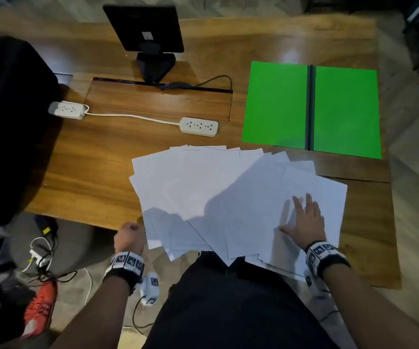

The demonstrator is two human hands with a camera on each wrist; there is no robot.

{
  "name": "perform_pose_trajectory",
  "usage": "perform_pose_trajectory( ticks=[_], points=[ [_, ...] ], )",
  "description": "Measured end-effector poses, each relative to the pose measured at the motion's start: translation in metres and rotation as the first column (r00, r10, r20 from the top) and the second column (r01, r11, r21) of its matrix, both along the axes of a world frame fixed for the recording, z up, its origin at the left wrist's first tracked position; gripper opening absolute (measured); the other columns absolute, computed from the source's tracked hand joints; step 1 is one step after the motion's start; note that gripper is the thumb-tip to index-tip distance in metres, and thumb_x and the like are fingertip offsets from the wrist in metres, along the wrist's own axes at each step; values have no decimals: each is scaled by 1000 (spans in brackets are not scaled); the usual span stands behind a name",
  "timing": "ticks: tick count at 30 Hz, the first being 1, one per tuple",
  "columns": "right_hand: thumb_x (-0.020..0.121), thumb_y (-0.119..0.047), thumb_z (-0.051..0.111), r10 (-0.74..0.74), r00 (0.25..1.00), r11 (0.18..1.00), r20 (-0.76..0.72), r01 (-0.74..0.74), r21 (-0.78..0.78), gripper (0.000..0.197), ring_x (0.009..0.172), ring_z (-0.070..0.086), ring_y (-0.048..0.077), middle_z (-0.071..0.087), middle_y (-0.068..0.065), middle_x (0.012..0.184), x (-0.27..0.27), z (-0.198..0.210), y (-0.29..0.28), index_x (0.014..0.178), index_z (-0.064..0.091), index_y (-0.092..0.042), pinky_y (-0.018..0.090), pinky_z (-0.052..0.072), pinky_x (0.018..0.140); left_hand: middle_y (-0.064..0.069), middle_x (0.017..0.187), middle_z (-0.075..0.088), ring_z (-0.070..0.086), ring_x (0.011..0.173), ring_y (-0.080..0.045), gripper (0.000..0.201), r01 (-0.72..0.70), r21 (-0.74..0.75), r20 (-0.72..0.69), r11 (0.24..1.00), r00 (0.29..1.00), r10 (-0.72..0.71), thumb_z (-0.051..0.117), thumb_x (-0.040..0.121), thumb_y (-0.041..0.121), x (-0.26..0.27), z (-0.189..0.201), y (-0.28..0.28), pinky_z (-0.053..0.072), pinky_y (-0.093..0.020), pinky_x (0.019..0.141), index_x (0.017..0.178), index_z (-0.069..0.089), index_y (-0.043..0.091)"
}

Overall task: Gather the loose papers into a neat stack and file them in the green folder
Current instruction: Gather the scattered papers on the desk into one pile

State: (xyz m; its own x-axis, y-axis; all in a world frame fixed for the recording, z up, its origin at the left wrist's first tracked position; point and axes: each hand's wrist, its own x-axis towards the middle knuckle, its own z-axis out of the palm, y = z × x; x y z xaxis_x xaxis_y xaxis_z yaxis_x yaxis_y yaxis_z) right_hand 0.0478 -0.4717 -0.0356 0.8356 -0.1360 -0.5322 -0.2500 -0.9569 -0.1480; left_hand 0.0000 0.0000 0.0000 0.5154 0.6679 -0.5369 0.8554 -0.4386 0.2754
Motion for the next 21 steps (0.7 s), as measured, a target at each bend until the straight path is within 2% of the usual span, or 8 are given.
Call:
perform_pose_trajectory(
  ticks=[2, 4, 7, 11, 13, 16, 18, 21],
  points=[
    [81, -59, 75, 24, 998, 999, -57, -25, -24, 115, 157, 2, 41, -12, 11, 172, 5, -3, 9, 163, 1, -29, 59, 24, 121, -18, 120, 73, 66, 105, -37, 30, -62, -64, 62, 996, 996, 66, 67, 94, 20, 18, -6, 4, 55, -42, 87, 121, 71, 8],
    [81, -54, 76, 59, 991, 998, -117, -60, -11, 113, 157, 0, 41, -14, 11, 171, 10, -6, 14, 163, 2, -28, 61, 31, 118, -17, 123, 73, 67, 106, -37, 38, -88, -104, 79, 991, 992, 96, 72, 91, 21, 40, -7, 3, 57, -47, 90, 126, 68, 6],
    [85, -50, 74, 59, 985, 998, -160, -58, 7, 112, 158, -8, 38, -21, 7, 170, 8, -15, 14, 163, -3, -30, 61, 36, 116, -18, 120, 70, 63, 94, -32, 40, -126, -172, 62, 977, 988, 138, 73, 92, 22, 64, -13, 1, 52, -40, 80, 125, 67, 0],
    [87, -53, 71, 76, 984, 997, -160, -77, -4, 112, 158, -11, 37, -26, 6, 169, 7, -21, 11, 162, -10, -32, 59, 36, 117, -17, 121, 72, 67, 96, -33, 51, -215, -217, 46, 952, 972, 230, 80, 84, 28, 81, -29, 9, 50, -36, 77, 124, 68, 0],
    [88, -53, 70, 85, 984, 996, -158, -87, -8, 112, 158, -12, 37, -28, 6, 169, 7, -24, 10, 162, -12, -32, 59, 36, 117, -14, 117, 73, 66, 94, -32, 48, -252, -258, 44, 933, 961, 272, 81, 85, 22, 88, -32, 9, 48, -34, 80, 123, 66, -3],
    [88, -52, 70, 80, 985, 996, -154, -83, -14, 113, 158, -12, 38, -29, 7, 169, 6, -26, 11, 162, -13, -31, 59, 35, 118, -16, 121, 74, 69, 108, -34, 37, -217, -248, 34, 944, 972, 232, 76, 93, 15, 96, -32, 3, 48, -31, 85, 124, 68, -3],
    [88, -53, 69, 84, 984, 996, -157, -89, -22, 113, 158, -12, 39, -29, 7, 168, 6, -27, 11, 162, -14, -31, 59, 35, 118, -18, 128, 74, 69, 117, -36, 37, -162, -196, 31, 967, 985, 171, 73, 96, 23, 96, -30, -2, 52, -34, 88, 123, 71, -1],
    [90, -53, 68, 81, 982, 996, -171, -87, -26, 113, 158, -13, 38, -31, 7, 168, 5, -27, 12, 161, -17, -31, 59, 32, 118, -22, 120, 74, 70, 111, -40, 52, -161, -185, 71, 969, 982, 177, 65, 99, 47, 94, -26, -8, 51, -38, 84, 116, 72, -2]
  ],
)
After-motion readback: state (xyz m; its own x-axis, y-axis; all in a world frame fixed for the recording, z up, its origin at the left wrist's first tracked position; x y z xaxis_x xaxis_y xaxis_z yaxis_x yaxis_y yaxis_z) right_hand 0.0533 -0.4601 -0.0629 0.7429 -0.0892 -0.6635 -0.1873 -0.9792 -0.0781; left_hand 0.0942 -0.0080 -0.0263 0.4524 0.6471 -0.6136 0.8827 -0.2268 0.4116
